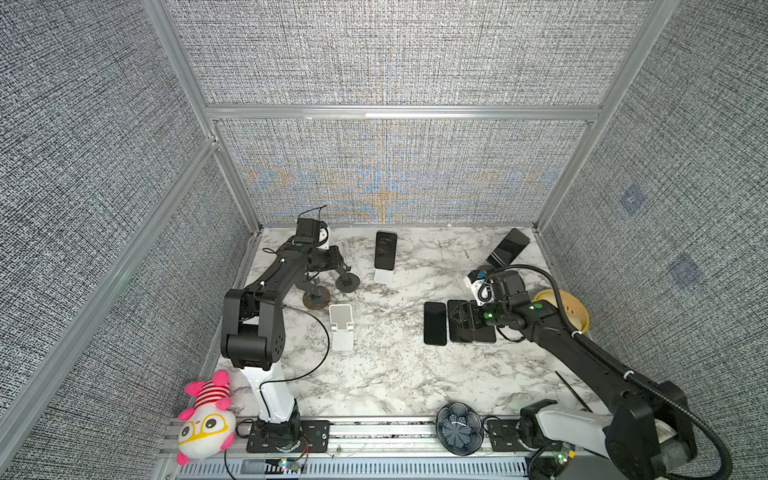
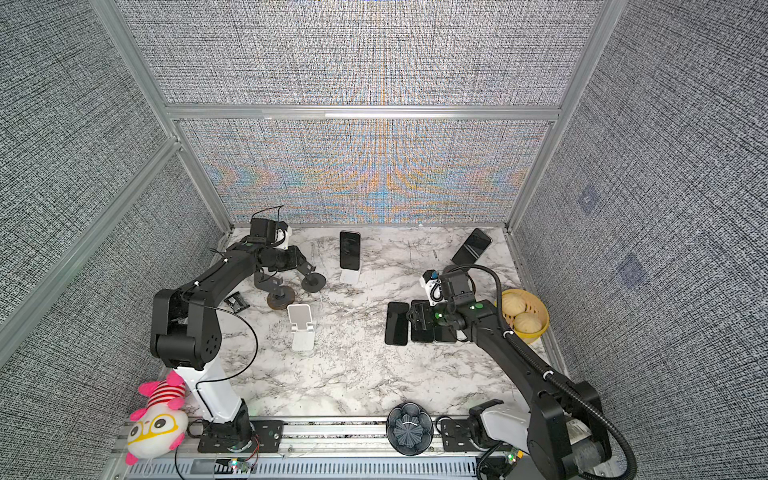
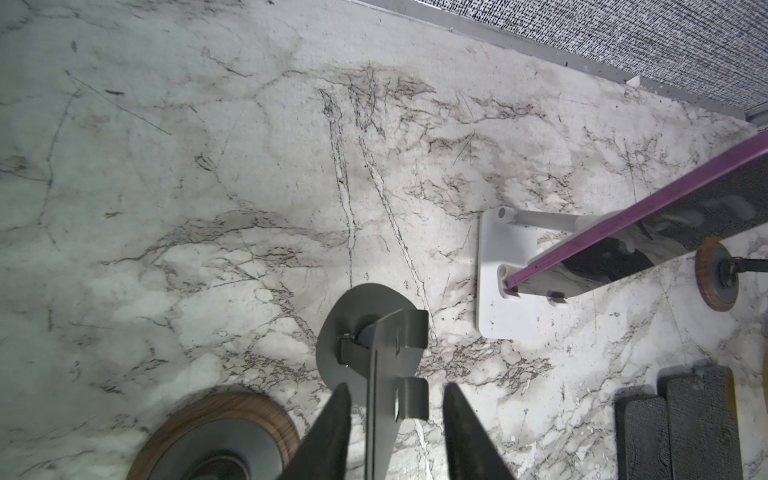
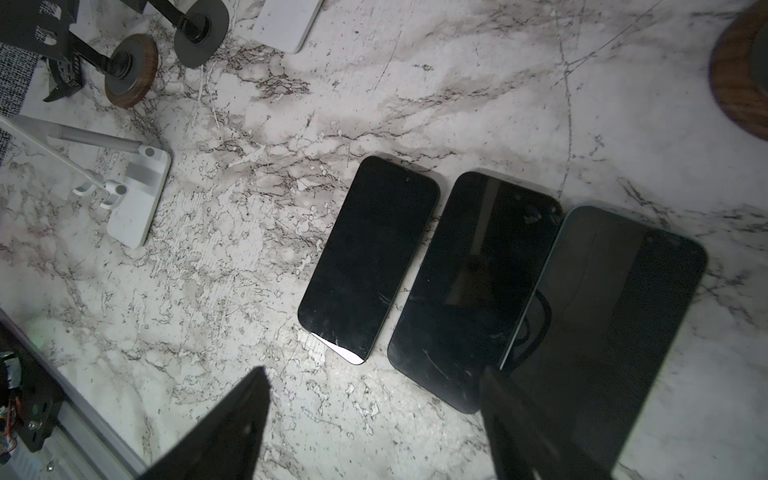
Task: Remove the phone from the phone stand
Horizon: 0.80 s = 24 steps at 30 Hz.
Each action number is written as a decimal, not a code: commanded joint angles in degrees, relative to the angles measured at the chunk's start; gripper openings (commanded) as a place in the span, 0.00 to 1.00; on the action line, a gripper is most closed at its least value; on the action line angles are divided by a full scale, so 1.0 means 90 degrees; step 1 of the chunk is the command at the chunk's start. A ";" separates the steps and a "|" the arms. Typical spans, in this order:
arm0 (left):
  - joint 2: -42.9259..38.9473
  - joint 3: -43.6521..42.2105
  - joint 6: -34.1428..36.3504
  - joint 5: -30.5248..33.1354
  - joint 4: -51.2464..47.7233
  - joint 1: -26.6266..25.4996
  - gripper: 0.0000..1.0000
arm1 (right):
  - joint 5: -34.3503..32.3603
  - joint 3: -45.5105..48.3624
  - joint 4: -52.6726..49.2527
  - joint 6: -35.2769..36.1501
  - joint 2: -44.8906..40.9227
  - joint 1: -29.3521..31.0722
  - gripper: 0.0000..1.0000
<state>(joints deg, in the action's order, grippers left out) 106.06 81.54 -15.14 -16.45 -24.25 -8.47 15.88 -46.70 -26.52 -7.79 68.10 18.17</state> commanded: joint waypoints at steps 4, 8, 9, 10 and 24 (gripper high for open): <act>-0.0142 0.0200 0.0157 -0.0062 -0.0226 0.0013 0.70 | -0.1094 -0.0008 -0.0089 -0.0507 -0.0466 -0.0090 0.99; -0.0440 0.0359 0.0456 -0.0075 -0.0311 0.0013 0.85 | -0.2129 -0.0203 -0.0347 -0.1076 -0.0632 -0.0102 0.99; -0.0553 0.0425 0.0529 -0.0086 -0.0346 0.0000 0.86 | -0.2366 -0.0293 -0.0437 -0.1190 -0.0635 -0.0108 0.99; -0.0666 0.0476 0.0556 -0.0087 -0.0385 -0.0004 0.86 | -0.2585 -0.0370 -0.0581 -0.1305 -0.0631 -0.0123 0.99; -0.1421 0.1379 0.1352 0.1051 -0.0193 -0.2492 0.89 | -0.1666 -0.1577 -0.0502 -0.1938 0.0170 -0.2546 0.93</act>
<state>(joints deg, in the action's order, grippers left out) 92.55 92.58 -4.69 -8.60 -26.79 -28.40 -3.20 -57.67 -33.34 -23.62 66.94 -3.86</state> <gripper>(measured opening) 0.887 0.932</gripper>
